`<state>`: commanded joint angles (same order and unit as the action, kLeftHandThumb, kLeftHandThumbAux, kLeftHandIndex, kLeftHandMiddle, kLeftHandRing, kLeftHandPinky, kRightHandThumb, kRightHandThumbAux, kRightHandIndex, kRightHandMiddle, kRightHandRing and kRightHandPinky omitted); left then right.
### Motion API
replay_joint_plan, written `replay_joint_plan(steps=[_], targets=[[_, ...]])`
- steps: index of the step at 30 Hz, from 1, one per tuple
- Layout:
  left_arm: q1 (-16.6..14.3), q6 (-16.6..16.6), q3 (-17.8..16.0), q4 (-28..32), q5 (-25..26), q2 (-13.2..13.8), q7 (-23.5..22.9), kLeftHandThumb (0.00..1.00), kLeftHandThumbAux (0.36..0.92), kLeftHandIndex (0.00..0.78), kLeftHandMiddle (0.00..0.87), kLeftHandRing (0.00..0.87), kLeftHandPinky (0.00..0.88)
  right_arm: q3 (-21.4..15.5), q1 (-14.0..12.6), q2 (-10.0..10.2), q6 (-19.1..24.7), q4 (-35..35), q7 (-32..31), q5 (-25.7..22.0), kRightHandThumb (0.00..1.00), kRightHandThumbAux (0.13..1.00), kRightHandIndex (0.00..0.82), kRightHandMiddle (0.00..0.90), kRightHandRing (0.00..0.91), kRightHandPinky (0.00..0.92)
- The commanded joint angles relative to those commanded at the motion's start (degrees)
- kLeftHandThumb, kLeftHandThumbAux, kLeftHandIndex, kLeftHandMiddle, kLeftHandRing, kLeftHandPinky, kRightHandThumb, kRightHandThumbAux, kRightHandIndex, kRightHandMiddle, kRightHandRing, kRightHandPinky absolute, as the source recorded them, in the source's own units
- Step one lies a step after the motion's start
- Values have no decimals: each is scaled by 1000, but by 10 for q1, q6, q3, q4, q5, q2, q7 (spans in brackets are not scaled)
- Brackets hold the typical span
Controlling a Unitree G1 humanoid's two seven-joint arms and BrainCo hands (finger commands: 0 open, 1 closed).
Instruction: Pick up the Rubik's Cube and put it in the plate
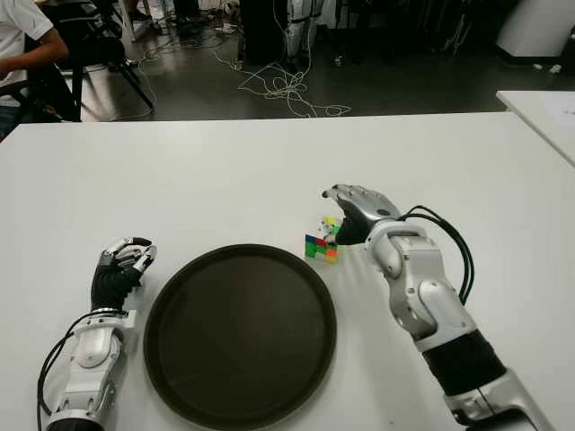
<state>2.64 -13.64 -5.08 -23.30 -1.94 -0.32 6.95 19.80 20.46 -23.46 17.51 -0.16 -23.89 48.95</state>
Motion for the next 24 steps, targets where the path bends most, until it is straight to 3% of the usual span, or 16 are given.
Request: replay_joint_plan(steps=[7,11,14,24], targets=[[-1,0,2,-1,-3,-1,5,703,707,443,813,830,805,-3,2,1,-14,9,13,-11,216,726,0,0,0,0],[-1,6,3,3,-1,-2,7,704,707,443,808,826,801,-3,5,-4,-35,19,20,-22,80,762,0,0,0,0],[1,17,4,11,-3,-3,9,705,707,443,806,823,800,-4,6,-9,-58,27,24,-34,26,744,0,0,0,0],[4,26,6,20,-8,-5,13,704,707,443,810,826,804,-8,12,-21,-107,44,30,-63,0,745,0,0,0,0]])
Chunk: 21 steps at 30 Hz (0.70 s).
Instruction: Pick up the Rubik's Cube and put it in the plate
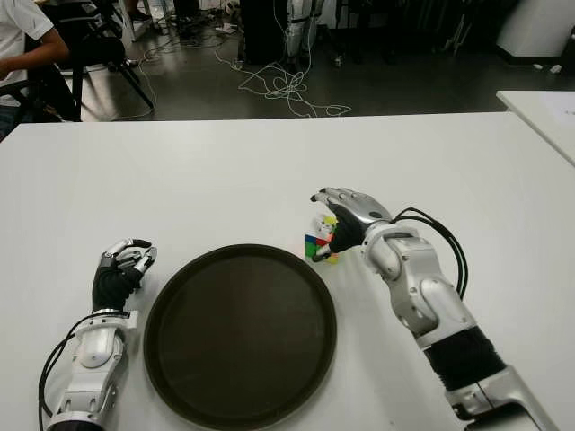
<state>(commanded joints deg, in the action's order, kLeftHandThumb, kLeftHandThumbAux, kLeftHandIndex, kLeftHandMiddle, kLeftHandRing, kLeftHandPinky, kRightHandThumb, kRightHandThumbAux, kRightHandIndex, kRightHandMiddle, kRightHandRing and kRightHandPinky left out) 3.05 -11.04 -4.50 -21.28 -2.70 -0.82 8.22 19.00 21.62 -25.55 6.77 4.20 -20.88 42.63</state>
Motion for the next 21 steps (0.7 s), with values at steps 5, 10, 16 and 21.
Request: replay_joint_plan(steps=[5,10,16,21], targets=[[-1,-4,0,-2,2,0,-4,705,707,443,812,828,807,1,3,-4,-11,4,3,-4,0,766,0,0,0,0],[-2,-4,-1,-4,1,0,-2,704,707,443,815,832,811,1,2,-5,-12,2,6,-8,0,784,0,0,0,0],[-2,-2,-3,-3,5,-1,-2,702,707,443,818,837,815,0,2,-1,-2,-2,5,-9,0,798,0,0,0,0],[-2,4,-4,-1,7,-1,-3,703,707,443,812,831,808,0,3,2,4,-2,3,-12,0,800,0,0,0,0]])
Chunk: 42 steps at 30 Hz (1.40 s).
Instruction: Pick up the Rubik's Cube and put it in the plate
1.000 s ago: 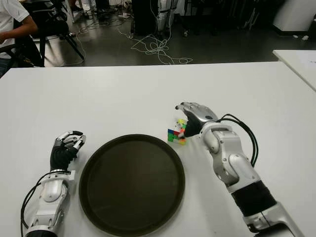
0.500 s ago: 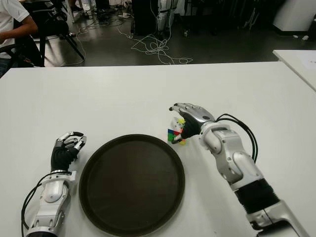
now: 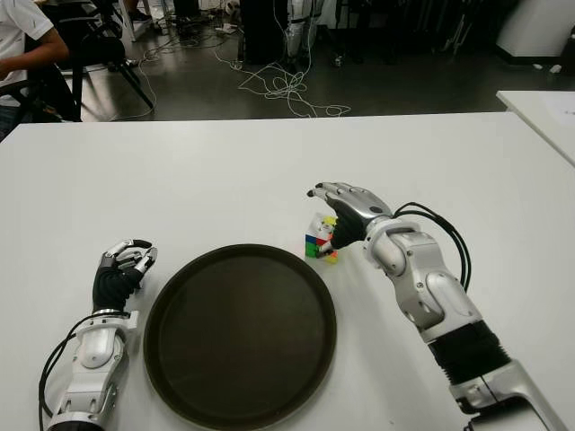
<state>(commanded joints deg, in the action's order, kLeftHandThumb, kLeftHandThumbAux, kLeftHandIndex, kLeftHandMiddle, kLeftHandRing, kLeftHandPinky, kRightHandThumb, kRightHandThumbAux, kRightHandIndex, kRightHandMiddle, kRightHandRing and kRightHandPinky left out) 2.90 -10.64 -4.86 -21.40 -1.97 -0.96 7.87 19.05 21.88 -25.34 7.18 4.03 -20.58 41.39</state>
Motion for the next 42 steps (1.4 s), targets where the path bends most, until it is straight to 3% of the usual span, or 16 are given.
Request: replay_joint_plan(steps=[22,42], targets=[[-3,-13,3,-15,-7,9,0,704,707,442,801,819,792,3,2,5,32,-10,-10,1,0,812,0,0,0,0],[-5,-19,-3,-21,2,5,-3,704,707,443,809,828,804,10,7,3,32,4,-16,1,0,757,0,0,0,0]])
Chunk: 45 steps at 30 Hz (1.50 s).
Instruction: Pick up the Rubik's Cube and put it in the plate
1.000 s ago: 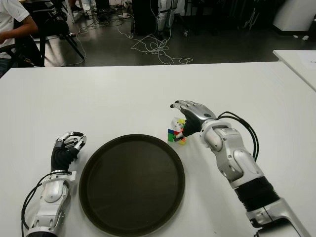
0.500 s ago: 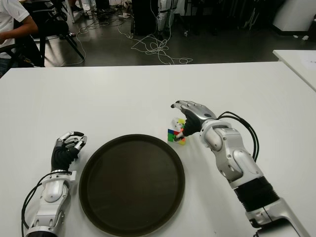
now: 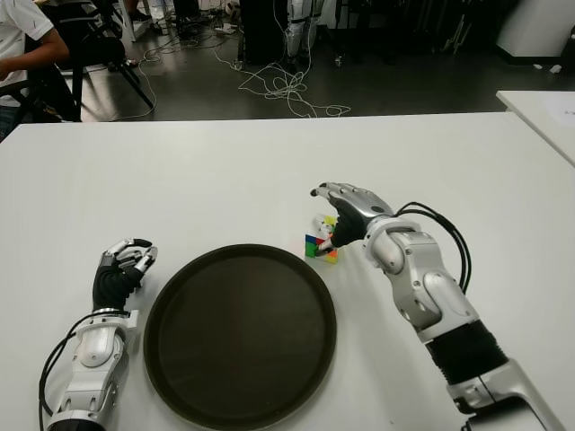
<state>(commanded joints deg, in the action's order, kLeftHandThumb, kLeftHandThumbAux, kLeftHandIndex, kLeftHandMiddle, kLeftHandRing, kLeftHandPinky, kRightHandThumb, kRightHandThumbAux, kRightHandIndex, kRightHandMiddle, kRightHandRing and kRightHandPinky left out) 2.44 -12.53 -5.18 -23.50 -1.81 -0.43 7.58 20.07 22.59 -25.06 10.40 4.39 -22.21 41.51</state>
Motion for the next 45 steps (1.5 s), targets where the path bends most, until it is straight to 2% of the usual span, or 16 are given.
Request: replay_joint_plan(steps=[10,23,31,45], targets=[[-2,-5,-2,-4,6,-1,-5,704,708,443,807,825,801,5,7,-2,-20,24,7,1,0,759,0,0,0,0],[2,-10,2,1,0,-2,0,705,707,443,810,827,806,9,10,-5,-34,40,11,4,0,712,0,0,0,0],[0,-18,2,-7,-4,0,5,704,708,443,803,823,801,16,12,-6,-27,41,0,7,0,705,0,0,0,0],[-2,-10,-1,-9,-3,-1,6,705,707,443,807,826,804,21,11,-2,-12,44,-14,2,0,694,0,0,0,0]])
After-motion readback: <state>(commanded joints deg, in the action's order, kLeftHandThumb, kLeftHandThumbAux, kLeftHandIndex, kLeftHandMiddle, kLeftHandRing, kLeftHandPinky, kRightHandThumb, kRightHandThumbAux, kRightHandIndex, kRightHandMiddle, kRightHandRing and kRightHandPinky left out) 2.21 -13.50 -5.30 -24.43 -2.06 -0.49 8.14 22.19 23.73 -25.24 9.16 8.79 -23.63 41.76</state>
